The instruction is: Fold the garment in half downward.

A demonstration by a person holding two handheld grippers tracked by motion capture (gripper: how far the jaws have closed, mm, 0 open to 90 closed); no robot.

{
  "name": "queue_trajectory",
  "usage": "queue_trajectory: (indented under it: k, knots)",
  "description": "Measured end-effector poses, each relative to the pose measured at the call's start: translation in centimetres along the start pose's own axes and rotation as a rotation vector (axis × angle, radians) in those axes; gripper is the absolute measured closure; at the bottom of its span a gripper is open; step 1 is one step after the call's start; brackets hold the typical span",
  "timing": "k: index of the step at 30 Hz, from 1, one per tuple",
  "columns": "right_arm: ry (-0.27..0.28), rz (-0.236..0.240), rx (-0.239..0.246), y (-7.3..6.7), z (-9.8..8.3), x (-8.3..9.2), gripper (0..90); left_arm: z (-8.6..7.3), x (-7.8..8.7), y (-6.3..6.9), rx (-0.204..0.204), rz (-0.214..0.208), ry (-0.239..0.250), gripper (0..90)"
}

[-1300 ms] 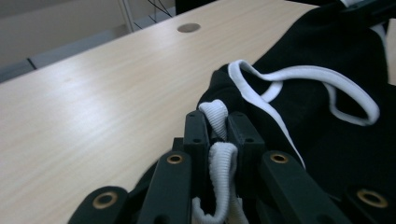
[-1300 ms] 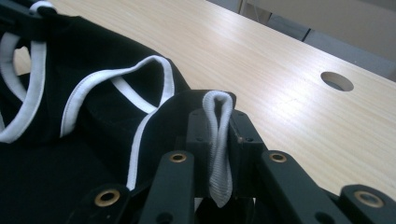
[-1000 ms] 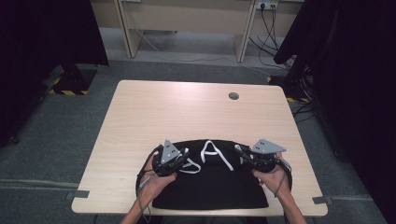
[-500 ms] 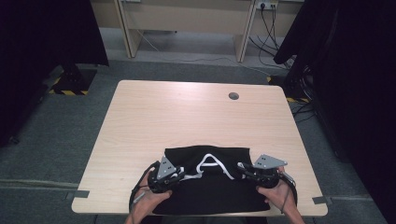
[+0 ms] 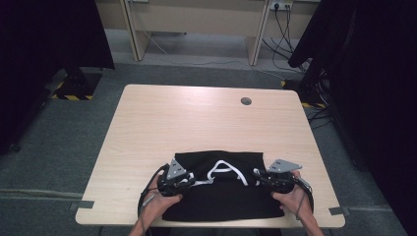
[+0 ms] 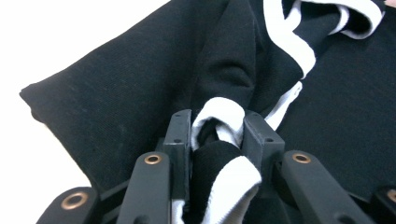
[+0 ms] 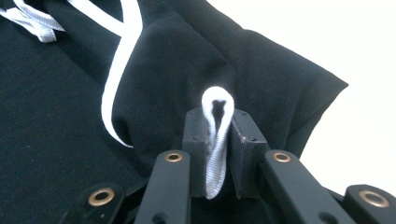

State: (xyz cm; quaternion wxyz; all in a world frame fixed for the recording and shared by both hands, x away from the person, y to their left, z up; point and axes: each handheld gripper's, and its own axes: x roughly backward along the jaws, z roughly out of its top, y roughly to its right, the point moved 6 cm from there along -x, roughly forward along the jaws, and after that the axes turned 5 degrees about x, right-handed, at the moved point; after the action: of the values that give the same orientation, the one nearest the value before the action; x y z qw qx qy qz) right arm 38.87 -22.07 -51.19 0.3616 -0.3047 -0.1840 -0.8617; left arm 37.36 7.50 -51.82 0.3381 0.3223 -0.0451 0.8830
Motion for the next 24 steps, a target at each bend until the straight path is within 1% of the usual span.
queue_trajectory:
  k: [2,3,4,5,7,8,9,11,12,13,14,16,18,19,20,23,24]
  knots:
    - [0.002,-0.002,-0.005,0.4,0.1,-0.3,76.4,0.5,-0.5,-0.5,-0.001,0.014,0.003,65.8]
    - [0.002,-0.002,-0.005,0.4,0.1,-0.3,76.4,0.5,-0.5,-0.5,-0.001,0.014,0.003,65.3]
    - [-0.012,0.012,-0.013,0.8,0.4,-0.3,66.4,0.6,-0.6,-0.6,-0.015,0.019,0.006,63.6]
    - [-0.008,0.007,-0.022,1.0,0.6,-0.1,63.4,0.6,-0.6,-0.7,-0.014,0.022,0.007,61.1]
    - [0.008,0.017,-0.020,1.2,1.1,0.4,59.4,0.7,-0.5,-0.7,-0.012,0.025,0.006,52.8]
    - [0.022,0.020,-0.034,1.2,1.4,0.8,56.8,1.0,-0.1,-0.6,-0.010,0.025,0.016,47.2]
    - [0.031,0.017,-0.037,1.3,1.9,1.1,53.6,1.2,0.1,-0.5,-0.010,0.026,0.025,43.7]
    - [0.040,0.021,-0.047,1.4,2.7,1.5,48.3,2.1,0.5,0.0,-0.014,0.021,0.066,39.3]
    - [0.042,0.023,-0.051,1.4,3.2,1.5,46.4,2.1,0.5,0.0,-0.014,0.021,0.066,36.7]
    - [0.045,0.023,-0.051,1.4,3.7,1.5,45.2,2.9,0.6,0.4,-0.020,0.023,0.086,34.6]
    - [0.045,0.025,-0.040,1.3,4.2,1.4,44.4,3.3,0.6,0.5,-0.027,0.020,0.088,32.9]
    - [0.026,0.039,-0.019,0.9,5.0,1.0,43.8,3.9,0.2,0.7,-0.023,0.016,0.080,30.4]
    - [0.015,0.051,-0.004,0.5,5.6,0.3,43.8,4.3,-0.4,0.7,-0.018,0.012,0.071,29.4]
    - [0.000,0.059,0.005,0.3,5.8,-0.2,43.8,4.4,-0.7,0.7,-0.011,0.006,0.064,29.1]
    - [-0.013,0.068,0.016,0.2,6.0,-0.7,43.7,4.6,-1.0,0.6,0.005,-0.004,0.059,28.8]
    - [-0.057,0.087,0.006,-0.1,6.1,-2.2,40.4,4.7,-1.9,0.5,0.057,-0.044,0.043,27.9]
    - [-0.069,0.093,0.002,-0.2,6.1,-2.7,40.2,4.7,-2.1,0.5,0.068,-0.054,0.038,28.1]
